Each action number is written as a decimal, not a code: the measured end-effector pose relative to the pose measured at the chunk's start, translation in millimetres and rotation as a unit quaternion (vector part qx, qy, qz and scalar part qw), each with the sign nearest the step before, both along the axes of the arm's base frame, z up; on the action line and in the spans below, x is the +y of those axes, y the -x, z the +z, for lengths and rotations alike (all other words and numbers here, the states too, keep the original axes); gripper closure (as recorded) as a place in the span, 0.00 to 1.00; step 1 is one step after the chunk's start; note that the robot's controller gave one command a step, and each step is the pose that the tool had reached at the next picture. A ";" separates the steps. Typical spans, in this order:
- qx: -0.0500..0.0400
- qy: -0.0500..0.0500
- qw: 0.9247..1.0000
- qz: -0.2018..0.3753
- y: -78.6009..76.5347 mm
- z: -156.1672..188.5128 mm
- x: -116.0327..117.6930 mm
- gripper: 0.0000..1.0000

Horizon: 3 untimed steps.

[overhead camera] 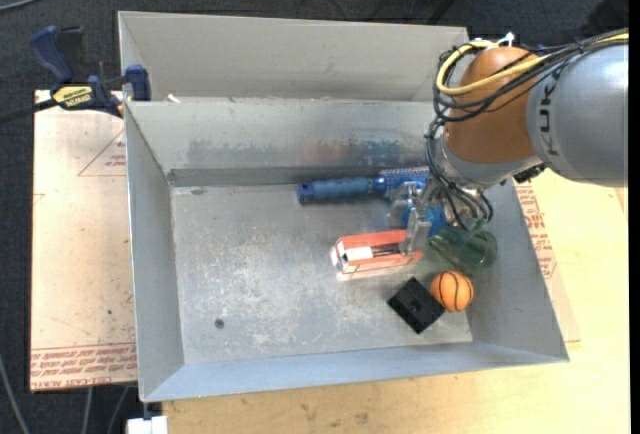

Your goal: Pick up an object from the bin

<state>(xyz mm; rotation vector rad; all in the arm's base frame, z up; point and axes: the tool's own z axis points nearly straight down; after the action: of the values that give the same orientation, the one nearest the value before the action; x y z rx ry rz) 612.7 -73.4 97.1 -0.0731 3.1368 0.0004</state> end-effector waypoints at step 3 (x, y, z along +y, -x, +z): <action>0.001 0.000 1.000 0.010 1.0 88.7 7.7 1.00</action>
Offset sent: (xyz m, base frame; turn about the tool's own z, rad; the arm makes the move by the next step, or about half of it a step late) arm 0.0046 0.0077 0.1111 -0.0105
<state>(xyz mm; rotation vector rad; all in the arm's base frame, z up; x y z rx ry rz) 611.8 -65.8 185.7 -0.1034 3.1386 0.0018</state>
